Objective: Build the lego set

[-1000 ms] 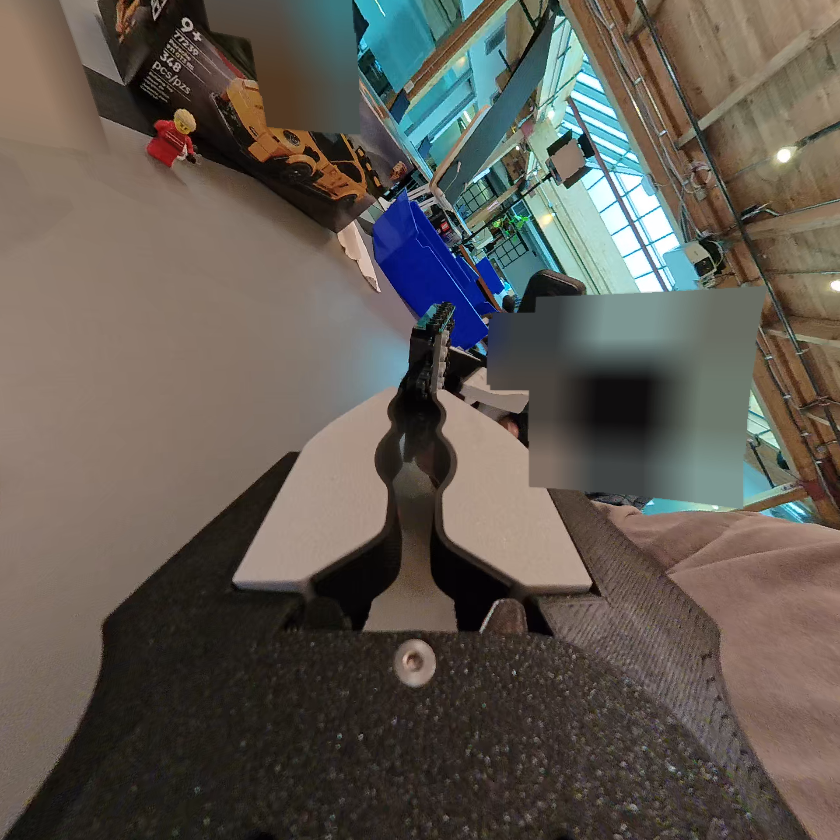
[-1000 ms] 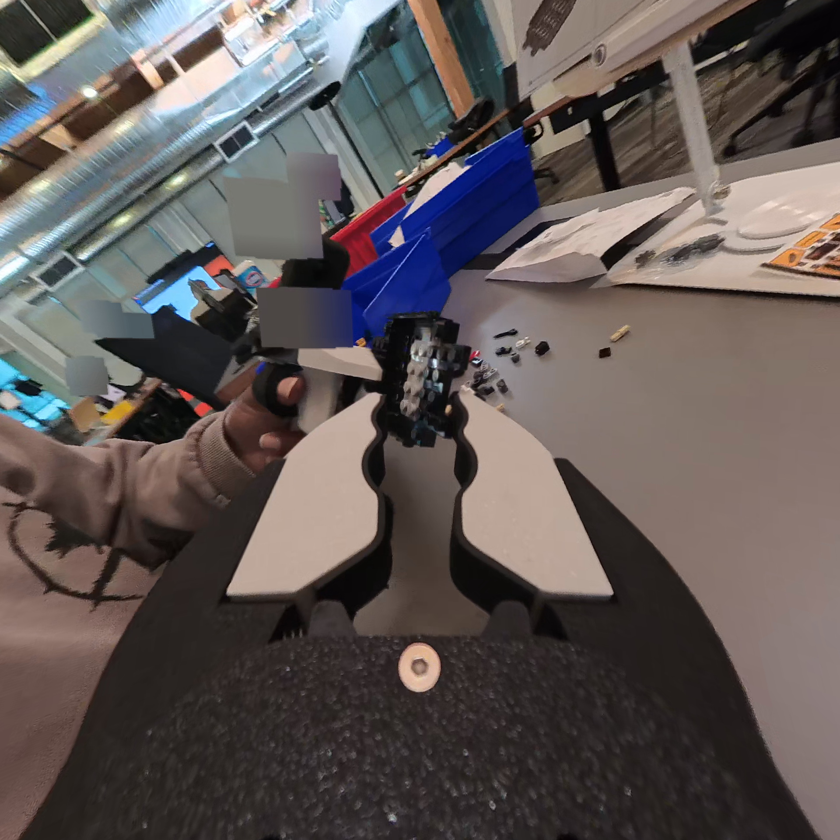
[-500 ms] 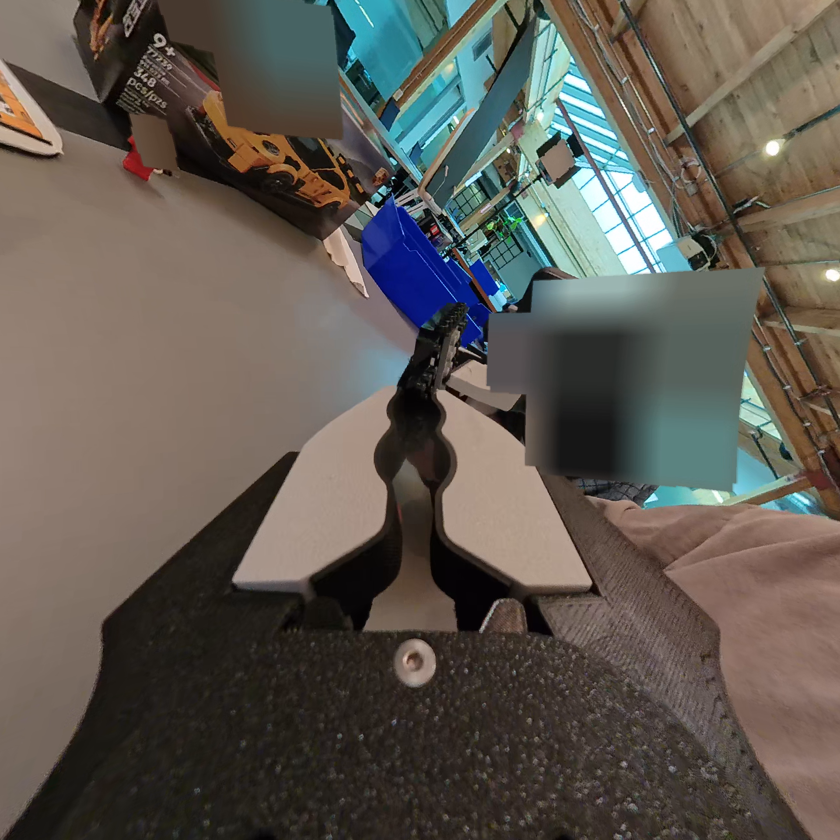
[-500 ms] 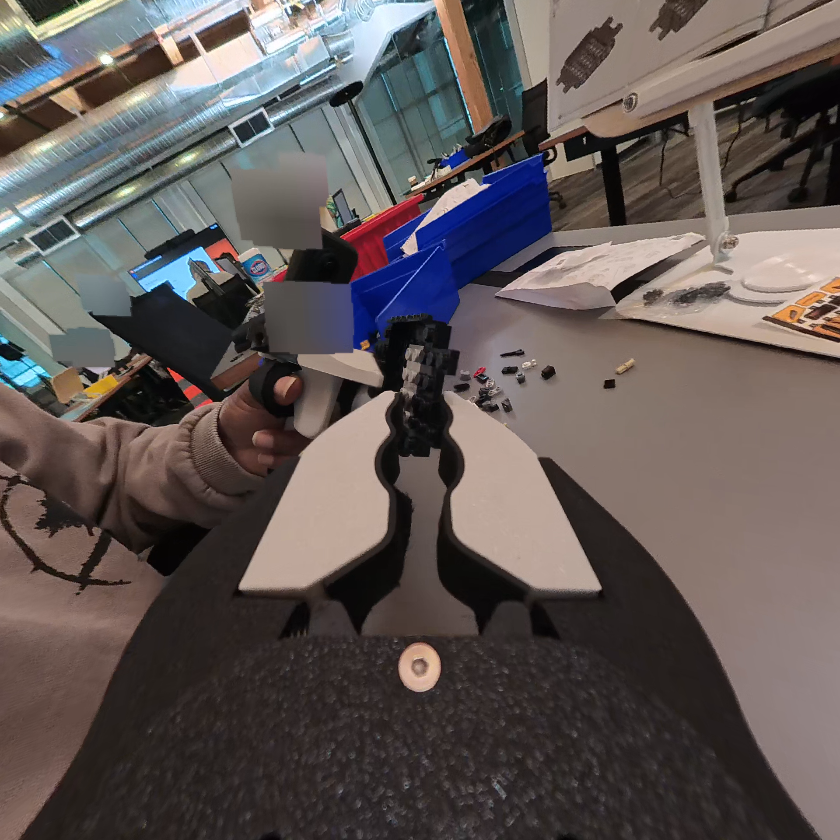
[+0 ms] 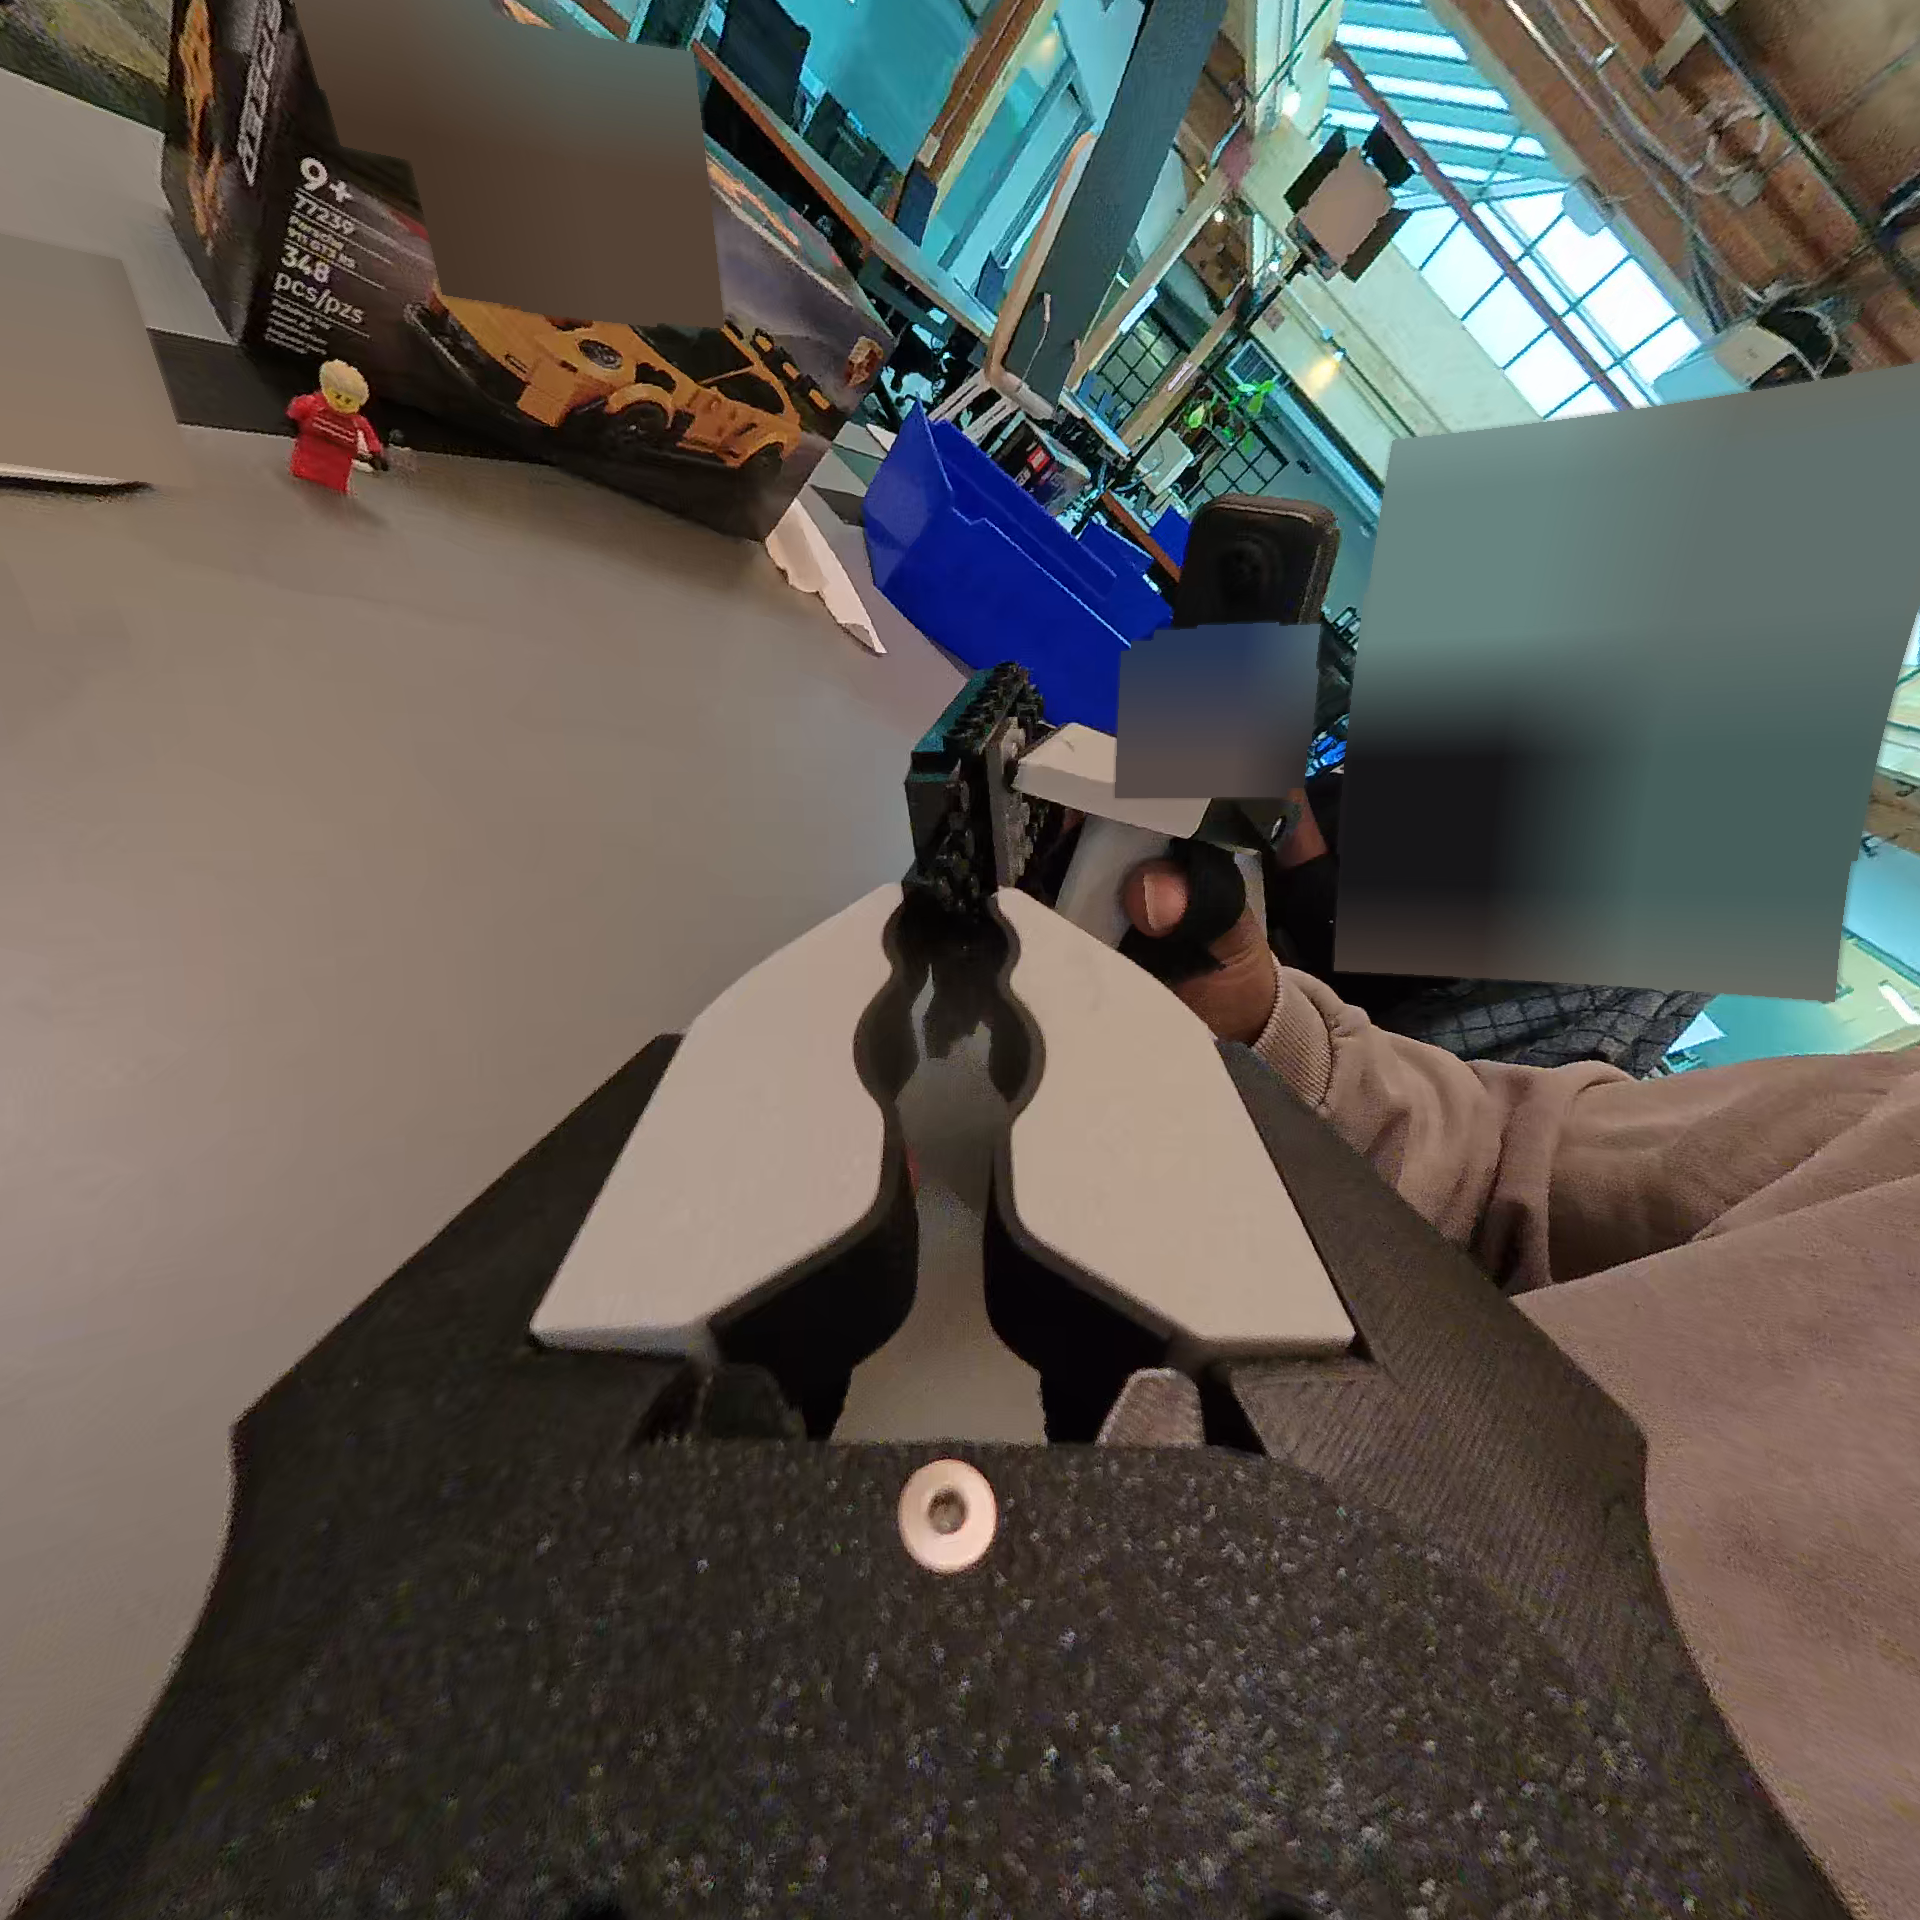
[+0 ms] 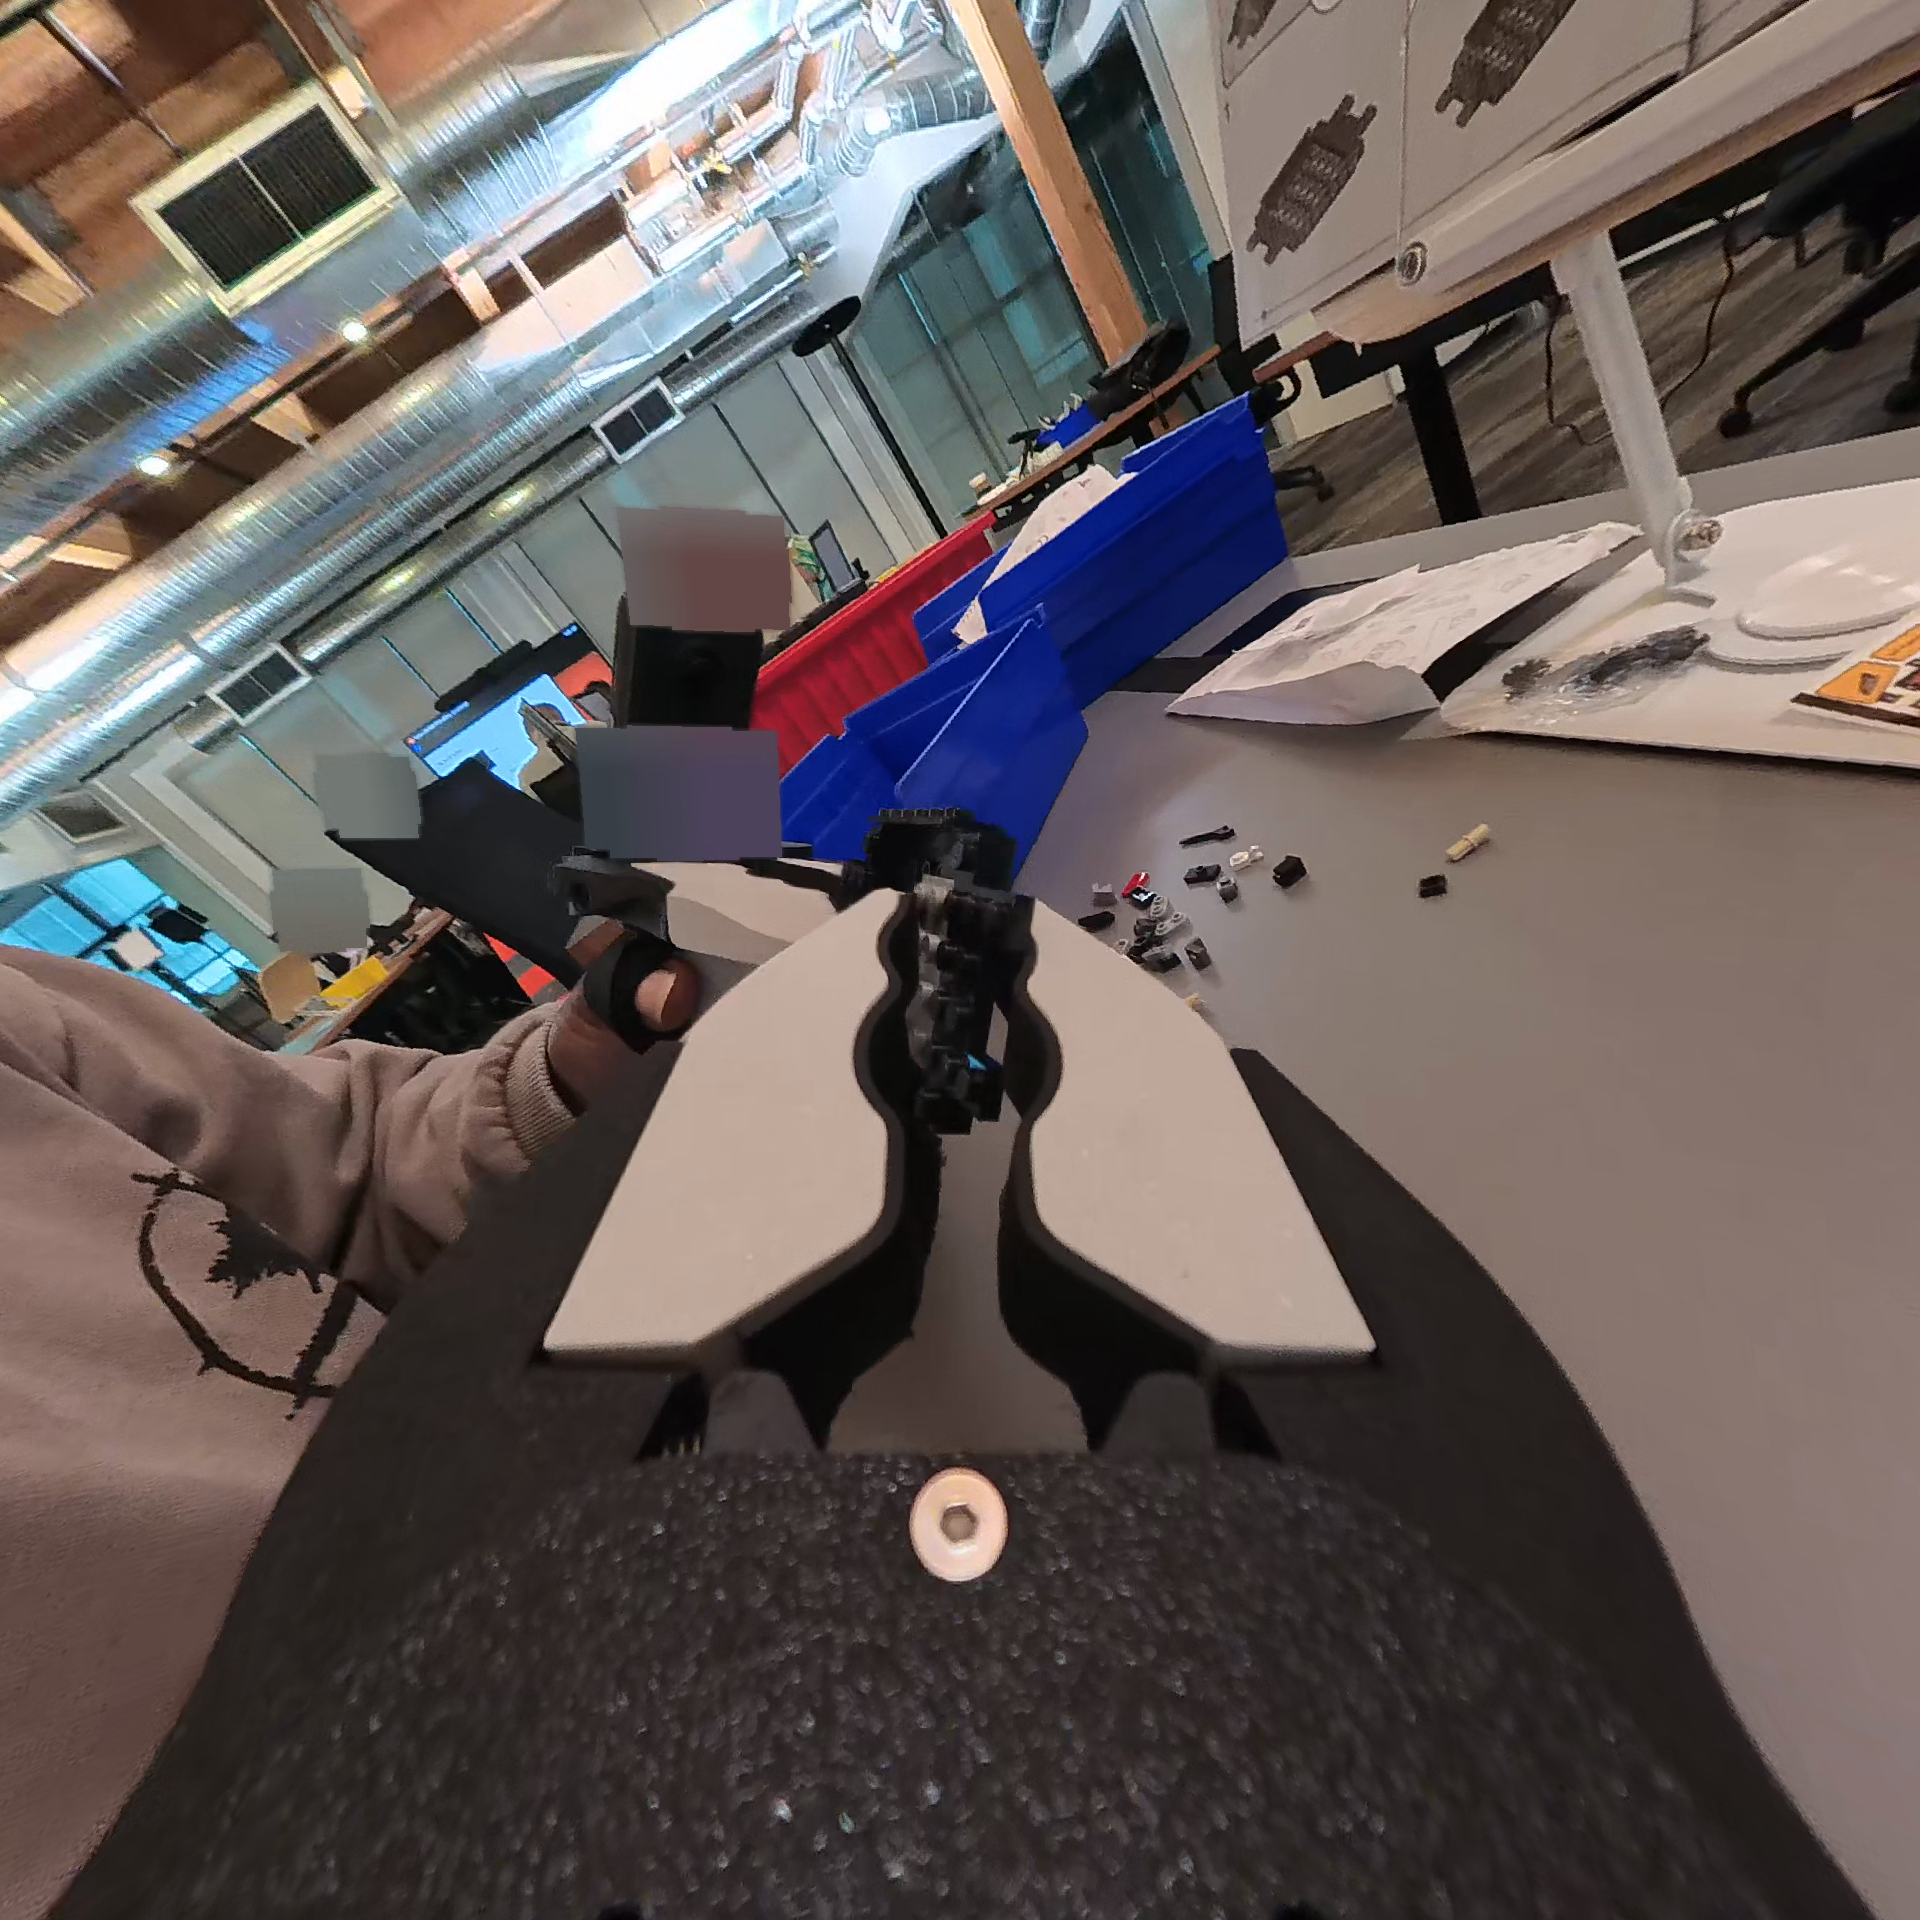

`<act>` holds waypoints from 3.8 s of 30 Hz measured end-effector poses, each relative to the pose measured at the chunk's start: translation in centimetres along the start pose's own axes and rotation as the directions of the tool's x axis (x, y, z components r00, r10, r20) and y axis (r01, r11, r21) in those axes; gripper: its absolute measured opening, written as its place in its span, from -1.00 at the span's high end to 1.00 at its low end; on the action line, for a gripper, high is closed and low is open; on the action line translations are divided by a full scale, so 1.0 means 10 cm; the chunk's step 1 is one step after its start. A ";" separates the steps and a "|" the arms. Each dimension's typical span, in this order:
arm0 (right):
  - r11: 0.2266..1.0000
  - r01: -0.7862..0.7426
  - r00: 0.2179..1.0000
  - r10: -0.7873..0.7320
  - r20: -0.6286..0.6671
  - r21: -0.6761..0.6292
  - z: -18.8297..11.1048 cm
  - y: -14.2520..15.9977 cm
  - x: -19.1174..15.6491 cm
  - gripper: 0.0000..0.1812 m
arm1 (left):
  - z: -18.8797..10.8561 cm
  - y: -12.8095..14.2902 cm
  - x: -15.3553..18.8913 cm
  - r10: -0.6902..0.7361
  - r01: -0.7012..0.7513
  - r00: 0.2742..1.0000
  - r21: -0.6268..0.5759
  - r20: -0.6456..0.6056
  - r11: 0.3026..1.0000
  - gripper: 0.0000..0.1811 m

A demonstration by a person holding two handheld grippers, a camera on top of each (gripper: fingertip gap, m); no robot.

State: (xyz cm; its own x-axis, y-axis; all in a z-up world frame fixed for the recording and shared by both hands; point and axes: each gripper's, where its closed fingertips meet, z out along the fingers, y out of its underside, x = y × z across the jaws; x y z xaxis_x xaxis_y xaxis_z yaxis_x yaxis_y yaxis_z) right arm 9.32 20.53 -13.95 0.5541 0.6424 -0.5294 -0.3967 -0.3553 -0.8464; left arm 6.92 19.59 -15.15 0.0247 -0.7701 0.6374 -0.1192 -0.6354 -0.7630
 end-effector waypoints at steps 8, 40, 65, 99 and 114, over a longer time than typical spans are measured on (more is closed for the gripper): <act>0.992 0.094 0.995 -0.096 -0.018 -0.086 -0.10 0.00 0.09 0.62 | -0.01 0.07 -0.15 -0.169 0.167 0.982 -0.032 -0.083 0.985 0.90; 0.476 0.747 0.605 -0.776 0.177 -0.464 -0.27 0.69 0.09 0.30 | 0.09 0.44 -0.05 0.168 -0.196 0.973 -0.189 -0.156 0.962 0.83; 0.535 0.727 0.660 -0.717 0.223 -0.431 -0.26 0.75 -0.02 0.30 | -0.02 0.37 -0.05 0.694 -0.692 0.718 -0.160 -0.052 0.704 0.84; 0.624 0.680 0.729 -0.630 0.268 -0.386 -0.28 0.76 -0.13 0.31 | 0.00 0.56 -0.13 0.825 -0.813 0.556 -0.272 -0.098 0.515 0.49; 0.643 0.659 0.751 -0.591 0.295 -0.389 -0.25 0.84 -0.18 0.31 | 0.00 0.57 -0.07 0.866 -0.855 0.491 -0.249 -0.100 0.456 0.61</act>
State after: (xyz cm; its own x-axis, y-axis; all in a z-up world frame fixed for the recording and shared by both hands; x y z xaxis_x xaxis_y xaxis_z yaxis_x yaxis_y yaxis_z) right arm 6.84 14.71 -20.25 0.4349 0.8924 0.1201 0.3952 -0.0693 -0.9160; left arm 6.26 16.47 -19.92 -0.1902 -0.9221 -0.3369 -0.3226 0.3828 -0.8657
